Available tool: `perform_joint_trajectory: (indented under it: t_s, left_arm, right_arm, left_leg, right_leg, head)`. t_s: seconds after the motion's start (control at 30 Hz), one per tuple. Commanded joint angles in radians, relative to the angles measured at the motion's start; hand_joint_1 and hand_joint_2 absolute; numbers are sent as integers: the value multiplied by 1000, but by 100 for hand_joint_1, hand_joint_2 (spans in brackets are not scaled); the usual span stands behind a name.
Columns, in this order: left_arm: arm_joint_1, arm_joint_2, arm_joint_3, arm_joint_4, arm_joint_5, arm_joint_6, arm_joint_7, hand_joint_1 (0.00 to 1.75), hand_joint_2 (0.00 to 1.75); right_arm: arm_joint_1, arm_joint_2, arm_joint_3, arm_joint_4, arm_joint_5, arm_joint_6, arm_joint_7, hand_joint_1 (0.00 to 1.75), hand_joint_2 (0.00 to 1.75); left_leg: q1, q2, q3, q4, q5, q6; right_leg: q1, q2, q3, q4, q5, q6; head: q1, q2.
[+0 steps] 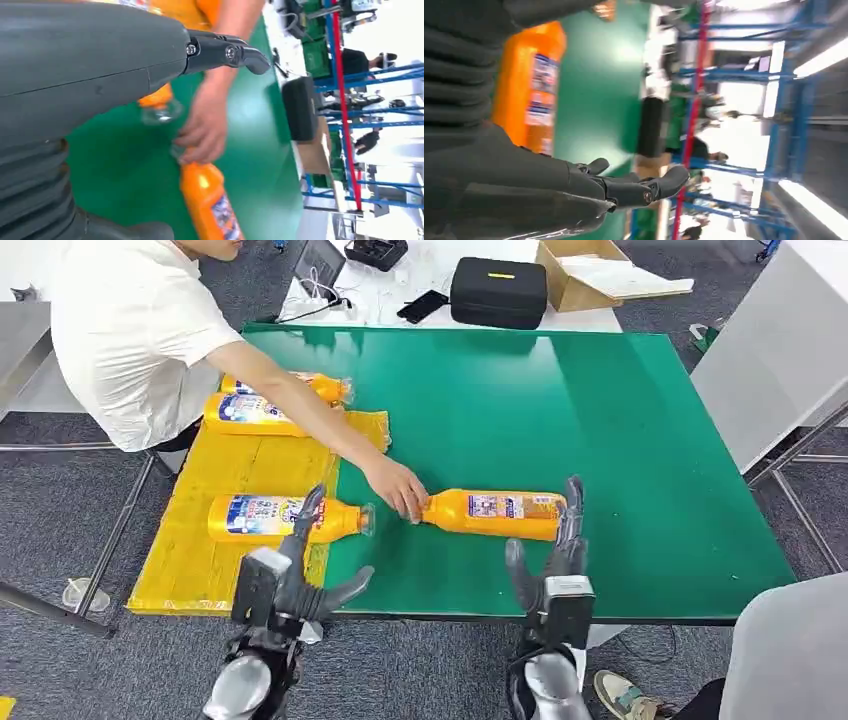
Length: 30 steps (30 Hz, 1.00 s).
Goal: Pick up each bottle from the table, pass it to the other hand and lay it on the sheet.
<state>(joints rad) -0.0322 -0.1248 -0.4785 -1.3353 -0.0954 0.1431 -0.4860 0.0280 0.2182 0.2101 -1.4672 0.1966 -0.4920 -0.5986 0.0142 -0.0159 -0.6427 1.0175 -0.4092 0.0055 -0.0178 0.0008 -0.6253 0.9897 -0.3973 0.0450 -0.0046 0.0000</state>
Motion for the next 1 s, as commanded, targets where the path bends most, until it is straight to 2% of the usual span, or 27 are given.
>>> perform_joint_trajectory:
  t_s: [0.03, 0.07, 0.1, 0.17, 0.3, 0.37, 0.4, 0.47, 0.6, 0.83, 0.87, 0.9, 1.0]
  left_arm:
    - [142, 50, 142, -194, 1, -43, -10, 0, 175]
    - [148, 50, 148, -205, -2, -41, -12, 0, 175]
    - [150, 49, 152, -209, -2, -40, -12, 0, 175]
    - [158, 37, 187, -223, -2, -29, -26, 0, 175]
    - [140, 26, 246, -211, 7, -27, -29, 0, 175]
    - [137, 27, 248, -211, 7, -26, -29, 0, 175]
    - [137, 27, 248, -211, 7, -26, -29, 0, 175]
    - [130, 24, 248, -197, -1, -28, -30, 0, 175]
    - [133, 18, 259, -189, -2, -49, -21, 0, 175]
    - [128, 12, 266, -188, -8, -49, -26, 0, 175]
    - [126, 13, 267, -186, -10, -52, -28, 0, 175]
    - [125, 13, 267, -184, -11, -54, -29, 0, 175]
    - [124, 16, 262, -182, -20, -64, -29, 0, 175]
  right_arm:
    - [21, -4, 87, 5, 41, 4, 71, 0, 0]
    - [16, -12, 78, -1, 22, 34, 75, 0, 175]
    - [15, -14, 69, -3, 17, 42, 76, 0, 175]
    - [11, -16, 54, -3, -21, 157, 81, 0, 175]
    - [15, -16, 74, 0, -14, 216, 83, 0, 175]
    - [17, -16, 74, 1, -14, 216, 83, 0, 175]
    - [17, -16, 74, 1, -14, 216, 83, 0, 175]
    - [15, -20, 75, 8, -9, 220, 83, 0, 175]
    - [15, -10, 61, 11, -12, 235, 85, 0, 175]
    - [13, -10, 61, 4, -4, 234, 75, 0, 175]
    - [11, -8, 57, 1, -1, 229, 68, 0, 175]
    - [11, -5, 53, -3, 0, 223, 63, 0, 175]
    - [17, 2, 46, -17, 10, 204, 49, 0, 175]
  left_leg:
    - [1, 8, 6, 0, -4, 0]
    - [1, 5, 4, 0, -3, 0]
    - [1, 3, 2, 0, -2, 0]
    - [0, 2, 3, 0, -1, 0]
    - [1, 3, 4, 0, -2, 0]
    - [1, 2, 4, -1, -1, 0]
    - [1, 5, 10, -1, -4, 0]
    - [1, 2, 4, 0, -1, 0]
    - [1, 2, 6, -1, -2, 0]
    - [0, 1, 2, 0, 0, 0]
    - [1, 3, 8, 0, -3, 0]
    - [0, 1, 3, 0, -1, 0]
    - [0, 1, 3, 0, 0, 0]
  right_leg:
    - [1, 6, 4, 0, -1, -2]
    - [1, 4, 3, 0, -1, -2]
    - [1, 2, 2, -1, 0, -1]
    - [1, 1, 2, 0, -1, -2]
    - [1, 2, 3, -1, 0, -3]
    - [1, 1, 3, -1, 0, -3]
    - [2, 2, 9, -1, -2, -5]
    - [1, 0, 3, -1, 0, -2]
    - [1, 0, 6, -1, -1, -3]
    - [0, 0, 1, -1, 0, -2]
    - [2, 1, 7, -1, -2, -3]
    - [1, 0, 3, -1, 0, -2]
    - [1, 0, 2, -1, 0, -2]
  head:
    - [0, 0]
    - [0, 0]
    - [0, 0]
    - [1, 0]
    - [0, 0]
    - [1, 0]
    - [0, 0]
    - [0, 0]
    - [0, 0]
    - [0, 0]
    - [0, 0]
    - [1, 0]
    - [1, 0]
